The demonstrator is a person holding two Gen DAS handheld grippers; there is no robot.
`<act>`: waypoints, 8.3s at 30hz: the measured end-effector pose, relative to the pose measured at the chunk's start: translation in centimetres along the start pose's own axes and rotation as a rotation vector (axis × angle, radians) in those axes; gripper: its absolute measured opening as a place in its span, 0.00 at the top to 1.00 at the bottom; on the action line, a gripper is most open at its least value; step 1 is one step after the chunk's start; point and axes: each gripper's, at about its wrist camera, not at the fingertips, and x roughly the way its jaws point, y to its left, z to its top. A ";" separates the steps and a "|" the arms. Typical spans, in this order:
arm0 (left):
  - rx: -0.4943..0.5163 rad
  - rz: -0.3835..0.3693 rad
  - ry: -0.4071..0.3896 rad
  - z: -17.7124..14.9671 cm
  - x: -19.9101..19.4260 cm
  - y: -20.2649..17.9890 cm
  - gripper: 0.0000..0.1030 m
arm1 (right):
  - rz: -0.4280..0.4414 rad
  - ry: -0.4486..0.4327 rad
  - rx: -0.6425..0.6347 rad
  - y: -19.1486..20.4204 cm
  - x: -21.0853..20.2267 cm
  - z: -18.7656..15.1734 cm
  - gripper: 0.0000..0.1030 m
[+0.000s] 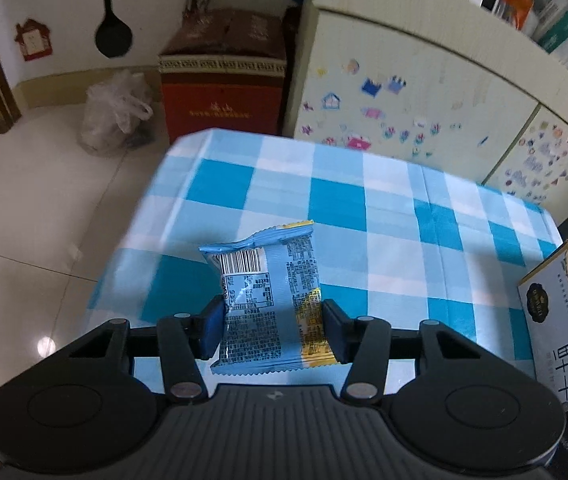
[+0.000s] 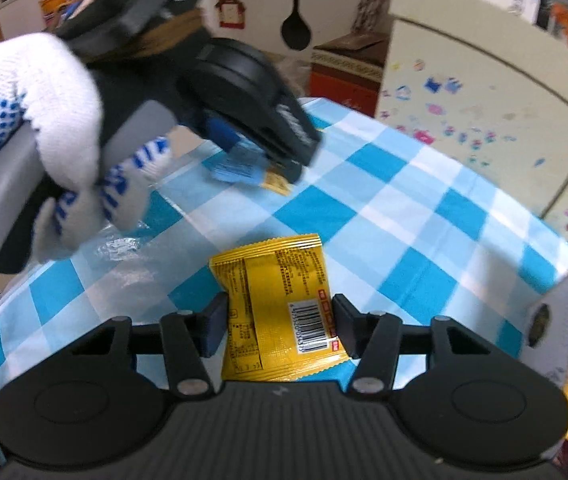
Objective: Organize snacks
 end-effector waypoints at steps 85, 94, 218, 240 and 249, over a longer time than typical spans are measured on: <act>0.382 -0.203 -0.198 -12.0 -13.1 -27.1 0.07 | -0.339 -0.396 1.055 -17.3 -22.4 -15.6 0.23; 0.405 -0.119 -0.143 -12.4 -13.2 -26.7 0.05 | -0.355 -0.388 1.033 -17.2 -22.2 -15.1 0.18; 0.304 0.182 -0.040 -11.0 -11.8 -23.0 0.05 | -0.559 0.003 0.724 -13.1 -17.2 -12.7 0.04; 0.194 0.184 -0.083 -11.3 -14.7 -13.5 0.05 | -0.330 -0.101 0.502 -8.7 -14.9 -9.8 0.04; 0.112 0.198 -0.100 -10.9 -15.7 -7.3 0.05 | -0.159 -0.122 0.270 -3.7 -13.2 -8.4 0.04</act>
